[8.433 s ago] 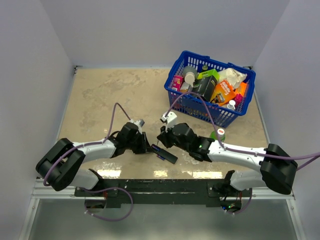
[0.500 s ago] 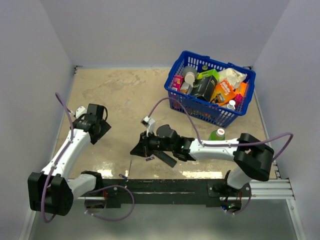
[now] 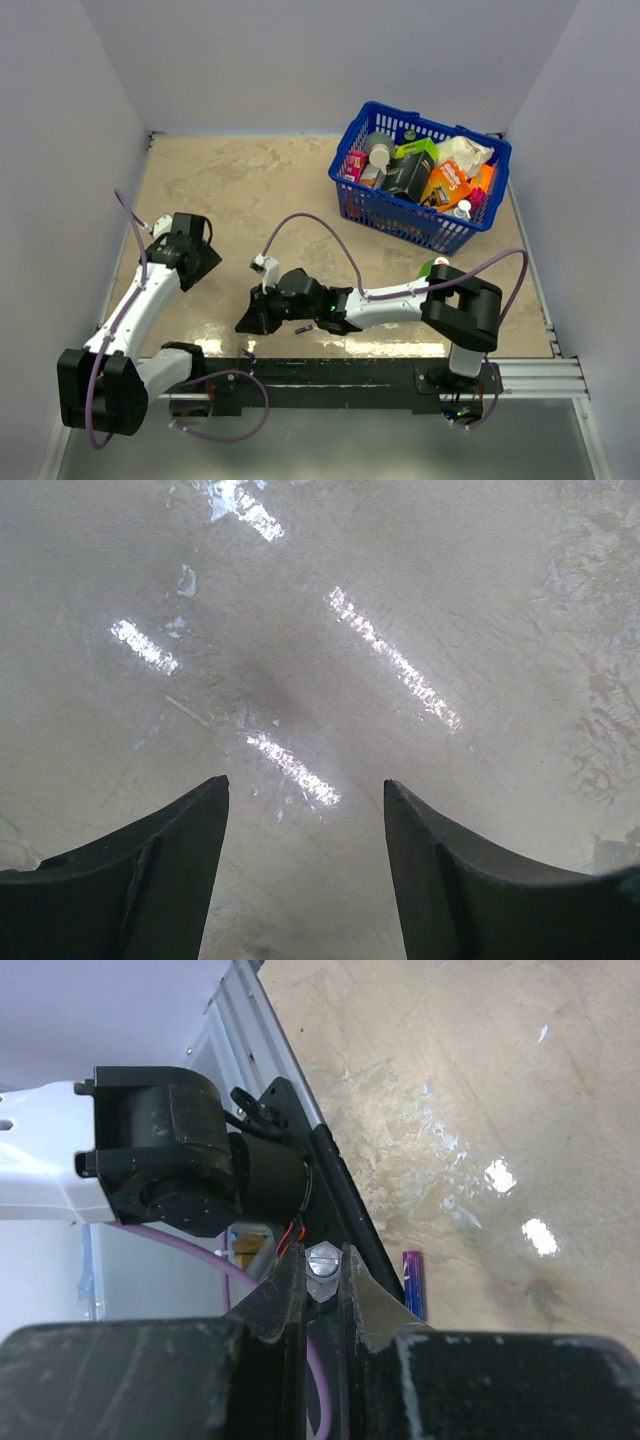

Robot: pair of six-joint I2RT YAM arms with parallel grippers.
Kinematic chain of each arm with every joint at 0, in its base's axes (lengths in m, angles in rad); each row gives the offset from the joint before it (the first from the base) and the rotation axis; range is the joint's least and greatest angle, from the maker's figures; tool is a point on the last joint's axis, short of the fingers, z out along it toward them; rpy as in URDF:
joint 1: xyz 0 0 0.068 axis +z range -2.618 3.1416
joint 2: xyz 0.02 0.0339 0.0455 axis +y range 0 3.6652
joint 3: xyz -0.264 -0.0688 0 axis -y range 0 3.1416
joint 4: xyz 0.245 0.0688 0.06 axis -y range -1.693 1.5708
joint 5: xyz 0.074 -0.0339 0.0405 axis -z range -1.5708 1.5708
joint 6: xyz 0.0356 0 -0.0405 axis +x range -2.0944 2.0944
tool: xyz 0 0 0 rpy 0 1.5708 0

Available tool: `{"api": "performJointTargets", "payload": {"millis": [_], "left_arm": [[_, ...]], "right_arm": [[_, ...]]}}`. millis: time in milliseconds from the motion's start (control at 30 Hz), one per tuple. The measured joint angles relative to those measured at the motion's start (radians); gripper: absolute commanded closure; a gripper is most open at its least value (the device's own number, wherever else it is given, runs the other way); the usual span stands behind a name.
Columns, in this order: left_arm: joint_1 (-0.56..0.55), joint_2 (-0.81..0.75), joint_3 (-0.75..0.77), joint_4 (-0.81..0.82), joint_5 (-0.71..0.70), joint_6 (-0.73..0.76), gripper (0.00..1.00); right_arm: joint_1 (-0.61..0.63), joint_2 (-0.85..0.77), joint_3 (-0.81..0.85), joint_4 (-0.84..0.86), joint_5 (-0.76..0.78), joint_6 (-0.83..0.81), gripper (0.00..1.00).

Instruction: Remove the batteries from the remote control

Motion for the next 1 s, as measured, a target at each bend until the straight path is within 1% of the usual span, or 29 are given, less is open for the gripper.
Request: {"api": "performJointTargets", "payload": {"millis": [400,1000], "left_arm": [[0.003,0.0,-0.025,0.032,0.031,0.004,0.33],[0.003,0.0,-0.025,0.034,0.039,0.005,0.33]], "right_arm": [[0.003,0.019,0.034,-0.03,0.098,-0.04,1.0],[0.003,0.045,0.085,-0.116,0.19,-0.117,1.0]]}}
